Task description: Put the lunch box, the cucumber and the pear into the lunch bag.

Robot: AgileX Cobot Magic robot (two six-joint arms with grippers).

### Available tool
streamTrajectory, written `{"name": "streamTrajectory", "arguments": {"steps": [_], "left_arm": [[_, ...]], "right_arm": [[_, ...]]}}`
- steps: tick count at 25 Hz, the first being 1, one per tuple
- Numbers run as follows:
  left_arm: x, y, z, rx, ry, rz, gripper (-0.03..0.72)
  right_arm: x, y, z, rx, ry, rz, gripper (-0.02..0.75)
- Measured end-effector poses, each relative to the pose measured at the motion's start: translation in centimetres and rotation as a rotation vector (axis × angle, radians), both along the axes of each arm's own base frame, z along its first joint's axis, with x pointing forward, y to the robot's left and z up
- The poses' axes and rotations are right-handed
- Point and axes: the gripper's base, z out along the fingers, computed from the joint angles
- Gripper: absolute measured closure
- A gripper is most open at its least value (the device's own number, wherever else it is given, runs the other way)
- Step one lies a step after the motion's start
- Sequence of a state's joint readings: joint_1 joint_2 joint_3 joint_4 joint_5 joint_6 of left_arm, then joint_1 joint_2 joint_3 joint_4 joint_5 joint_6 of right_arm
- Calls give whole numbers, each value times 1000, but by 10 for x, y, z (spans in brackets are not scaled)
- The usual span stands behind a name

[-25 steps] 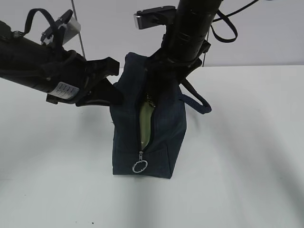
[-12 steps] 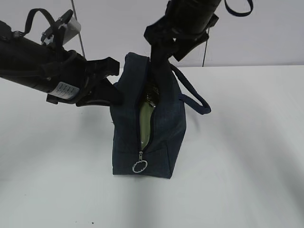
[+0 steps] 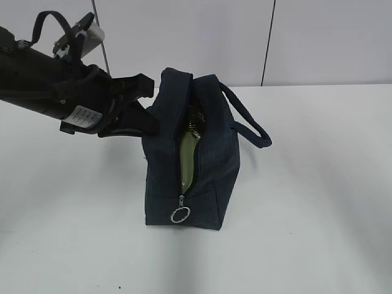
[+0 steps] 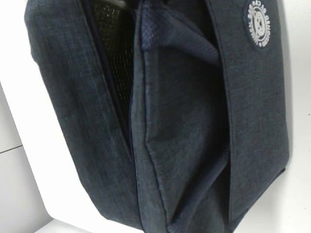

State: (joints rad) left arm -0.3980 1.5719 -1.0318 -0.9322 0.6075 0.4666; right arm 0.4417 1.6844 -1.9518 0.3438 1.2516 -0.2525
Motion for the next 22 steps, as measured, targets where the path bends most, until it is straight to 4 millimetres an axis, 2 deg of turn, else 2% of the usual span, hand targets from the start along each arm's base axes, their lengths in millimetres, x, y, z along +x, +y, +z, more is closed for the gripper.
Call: {"name": "streamTrajectory", "arguments": {"steps": [4,7,10,14,19,22], "left_arm": [[0,0,0,0,0,0,703],[0,0,0,0,-1,1,703],[0,0,0,0,-3,3,703],[1,0,0,1,-5,5,703],[1,1,0,2,-12,13,703],[2,1,0,2,-14,14,703]], "right_arm": [[-29,-6,11,75,25,34,262],[-52,-13,4,93,71,55,262],[-79,-24,-14,91,132,63,262],[-110,-35,-39,155,122,67,262],[-140,-34,-87,303,106,190,262],[-150,-31,-115,390,99,271,262]]}}
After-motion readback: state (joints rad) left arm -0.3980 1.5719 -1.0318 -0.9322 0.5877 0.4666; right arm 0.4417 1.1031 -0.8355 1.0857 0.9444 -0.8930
